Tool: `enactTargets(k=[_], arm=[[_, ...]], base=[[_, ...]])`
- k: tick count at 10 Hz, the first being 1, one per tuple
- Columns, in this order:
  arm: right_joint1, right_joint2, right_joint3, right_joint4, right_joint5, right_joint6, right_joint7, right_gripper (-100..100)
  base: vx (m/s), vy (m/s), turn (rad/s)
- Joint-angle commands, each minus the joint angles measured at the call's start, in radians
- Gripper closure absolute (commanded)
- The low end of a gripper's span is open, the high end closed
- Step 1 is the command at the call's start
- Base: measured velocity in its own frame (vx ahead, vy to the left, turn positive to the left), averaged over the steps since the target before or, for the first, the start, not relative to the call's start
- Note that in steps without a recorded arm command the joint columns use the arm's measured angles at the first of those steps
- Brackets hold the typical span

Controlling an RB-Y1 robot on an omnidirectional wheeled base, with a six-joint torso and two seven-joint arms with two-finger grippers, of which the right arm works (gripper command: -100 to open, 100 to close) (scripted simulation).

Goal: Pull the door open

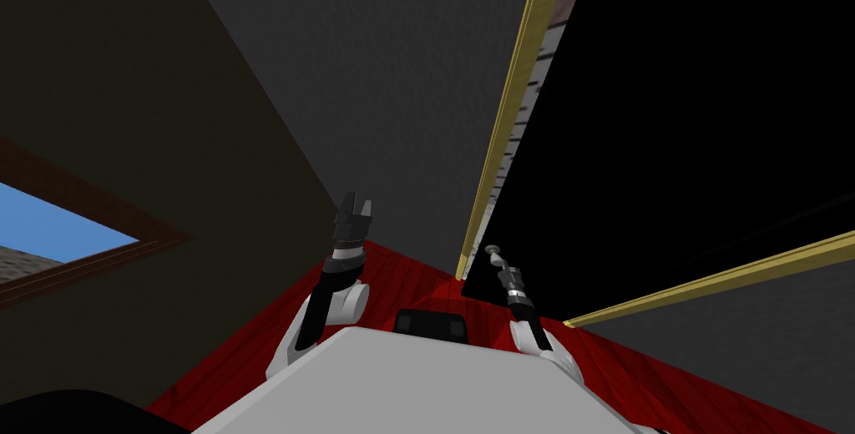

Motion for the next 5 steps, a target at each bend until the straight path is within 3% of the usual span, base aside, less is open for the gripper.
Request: enactTargets(k=[1,4,5], arm=[[0.000,0.003,0.008,-0.005,-0.016,0.003,-0.041,-100],[-0.001,0.009,0.024,-0.015,-0.046,0.008,-0.125,-100],[-0.001,0.009,0.024,-0.015,-0.046,0.008,-0.125,-100]], base=[[-0.040,-0.040,-0.004],[-0.076,0.008,0.045],[-0.050,0.017,0.006]])
